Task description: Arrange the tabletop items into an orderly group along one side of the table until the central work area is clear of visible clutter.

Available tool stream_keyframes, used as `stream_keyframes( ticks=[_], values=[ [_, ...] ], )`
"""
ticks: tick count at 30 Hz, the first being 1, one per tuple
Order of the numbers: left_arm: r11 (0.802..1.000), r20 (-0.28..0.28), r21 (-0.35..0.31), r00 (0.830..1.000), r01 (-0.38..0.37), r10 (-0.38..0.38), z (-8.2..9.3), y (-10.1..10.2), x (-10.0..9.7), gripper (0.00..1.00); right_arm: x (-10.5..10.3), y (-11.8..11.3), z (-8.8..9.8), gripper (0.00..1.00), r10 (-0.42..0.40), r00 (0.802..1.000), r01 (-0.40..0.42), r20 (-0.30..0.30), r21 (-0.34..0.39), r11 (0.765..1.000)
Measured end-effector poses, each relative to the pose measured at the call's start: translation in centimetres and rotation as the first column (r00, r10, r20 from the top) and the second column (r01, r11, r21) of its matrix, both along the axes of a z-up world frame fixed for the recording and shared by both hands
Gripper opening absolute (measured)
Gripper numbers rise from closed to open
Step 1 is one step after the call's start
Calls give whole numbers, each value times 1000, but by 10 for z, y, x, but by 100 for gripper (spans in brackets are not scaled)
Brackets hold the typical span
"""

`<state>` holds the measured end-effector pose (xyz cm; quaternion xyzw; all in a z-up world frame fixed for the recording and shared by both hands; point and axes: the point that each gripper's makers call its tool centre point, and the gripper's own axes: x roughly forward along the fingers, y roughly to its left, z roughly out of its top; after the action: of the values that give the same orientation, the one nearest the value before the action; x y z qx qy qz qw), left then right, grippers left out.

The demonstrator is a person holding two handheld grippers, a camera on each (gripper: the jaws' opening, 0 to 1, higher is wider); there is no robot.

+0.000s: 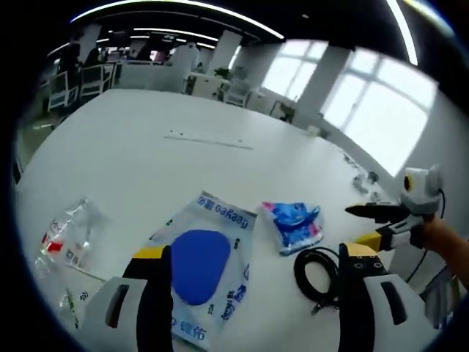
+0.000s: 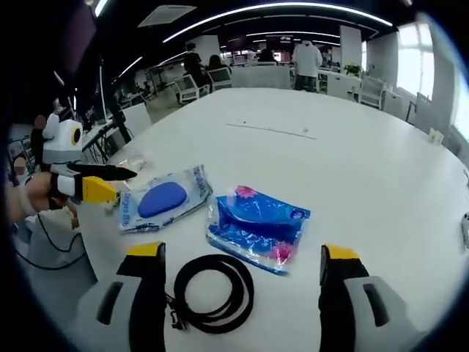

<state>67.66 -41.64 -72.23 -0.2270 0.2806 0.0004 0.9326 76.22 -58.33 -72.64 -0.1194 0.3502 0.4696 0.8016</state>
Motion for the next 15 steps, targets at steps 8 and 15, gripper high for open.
stream_keyframes(
  ticks=[8,15],
  values=[
    [998,-15,-21,999,-52,51,-9,14,-13,90,5,19,1,81,73,997,-73,5,-12,997],
    [995,-20,-37,995,-94,93,-9,19,-21,90,13,38,5,72,120,993,-120,6,8,993]
  ],
)
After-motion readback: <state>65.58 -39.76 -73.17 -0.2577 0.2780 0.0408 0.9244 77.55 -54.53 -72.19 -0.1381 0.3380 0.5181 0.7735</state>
